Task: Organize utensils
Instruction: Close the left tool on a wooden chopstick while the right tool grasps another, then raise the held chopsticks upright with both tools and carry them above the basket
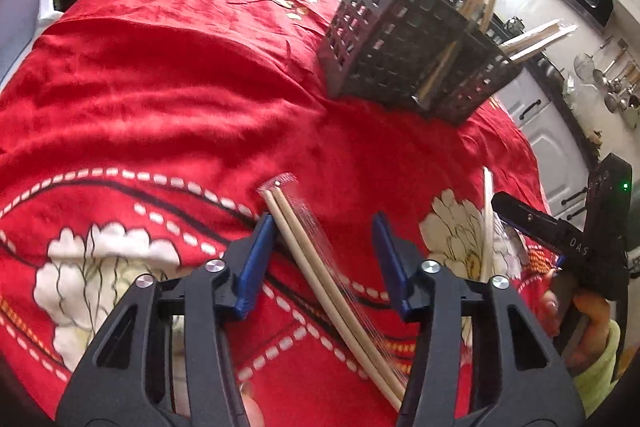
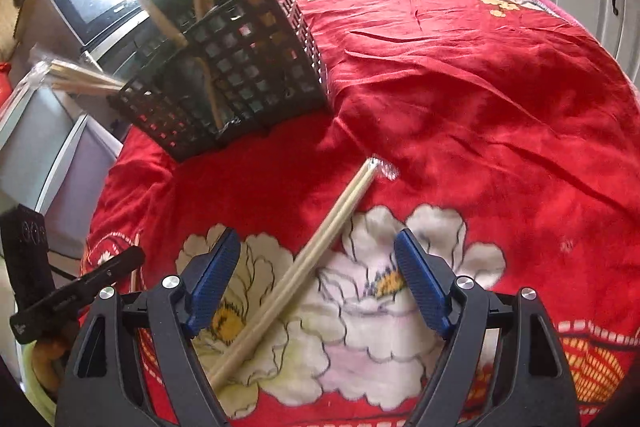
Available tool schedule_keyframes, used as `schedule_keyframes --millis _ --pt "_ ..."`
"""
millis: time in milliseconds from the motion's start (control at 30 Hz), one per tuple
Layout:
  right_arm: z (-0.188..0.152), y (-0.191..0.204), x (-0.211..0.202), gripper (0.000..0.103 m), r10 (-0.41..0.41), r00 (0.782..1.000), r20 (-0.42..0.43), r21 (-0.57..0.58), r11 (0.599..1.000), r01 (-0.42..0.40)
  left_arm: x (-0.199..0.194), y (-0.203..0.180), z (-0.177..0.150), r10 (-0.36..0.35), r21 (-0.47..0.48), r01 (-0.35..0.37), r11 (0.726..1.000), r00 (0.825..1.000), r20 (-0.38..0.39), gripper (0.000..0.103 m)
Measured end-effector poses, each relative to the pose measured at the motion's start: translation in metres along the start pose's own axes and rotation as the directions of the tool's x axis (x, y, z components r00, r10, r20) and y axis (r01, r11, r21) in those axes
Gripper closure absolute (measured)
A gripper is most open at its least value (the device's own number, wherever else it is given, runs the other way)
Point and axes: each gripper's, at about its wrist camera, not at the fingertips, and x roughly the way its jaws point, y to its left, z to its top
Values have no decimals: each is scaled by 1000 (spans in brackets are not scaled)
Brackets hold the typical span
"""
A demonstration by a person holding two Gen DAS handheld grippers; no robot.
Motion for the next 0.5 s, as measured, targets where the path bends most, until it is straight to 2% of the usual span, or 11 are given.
schedule_keyframes --millis 200,300,367,400,467,500 --pt "18 2 16 26 -35 999 -18 0 999 35 8 3 13 35 4 -35 999 999 9 75" --pt "26 1 22 41 -73 997 -11 2 997 73 12 6 18 44 -3 -44 999 999 14 84" --pt "29 1 24 56 -101 995 -7 -3 995 101 14 8 20 52 -7 -51 999 999 17 90" --pt "31 -1 25 61 -106 994 -5 -3 994 106 14 9 21 51 -10 -51 999 999 19 90" --pt "33 -6 25 78 -118 993 -1 1 993 118 15 9 23 50 -12 -49 999 999 21 91" --pt "34 -9 26 80 -115 993 0 8 993 115 16 9 23 51 -10 -51 999 998 21 91"
